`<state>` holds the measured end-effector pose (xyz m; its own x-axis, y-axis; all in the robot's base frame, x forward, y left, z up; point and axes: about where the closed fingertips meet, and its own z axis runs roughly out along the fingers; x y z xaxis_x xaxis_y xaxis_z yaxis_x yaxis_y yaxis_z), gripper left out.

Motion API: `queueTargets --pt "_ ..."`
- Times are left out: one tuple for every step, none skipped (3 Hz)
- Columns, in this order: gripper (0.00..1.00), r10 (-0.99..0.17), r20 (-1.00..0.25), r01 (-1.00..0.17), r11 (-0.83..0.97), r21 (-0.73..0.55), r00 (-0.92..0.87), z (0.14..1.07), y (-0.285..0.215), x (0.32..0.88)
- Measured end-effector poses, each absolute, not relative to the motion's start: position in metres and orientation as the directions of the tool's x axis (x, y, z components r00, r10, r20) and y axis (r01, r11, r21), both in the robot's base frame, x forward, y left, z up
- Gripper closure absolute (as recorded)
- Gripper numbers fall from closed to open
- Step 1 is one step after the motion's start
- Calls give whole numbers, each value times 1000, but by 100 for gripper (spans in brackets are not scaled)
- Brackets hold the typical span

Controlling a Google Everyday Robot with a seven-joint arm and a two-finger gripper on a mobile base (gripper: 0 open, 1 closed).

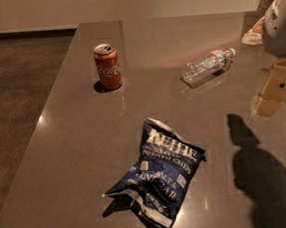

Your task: Knock coke can over

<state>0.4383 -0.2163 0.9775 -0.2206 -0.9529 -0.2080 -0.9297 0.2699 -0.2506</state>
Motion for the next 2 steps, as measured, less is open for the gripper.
queueTargets --pt "0 -953 -208 -930 270 -251 -221 977 -216 438" --pt "0 -948 -232 -936 271 -227 -218 978 -212 442"
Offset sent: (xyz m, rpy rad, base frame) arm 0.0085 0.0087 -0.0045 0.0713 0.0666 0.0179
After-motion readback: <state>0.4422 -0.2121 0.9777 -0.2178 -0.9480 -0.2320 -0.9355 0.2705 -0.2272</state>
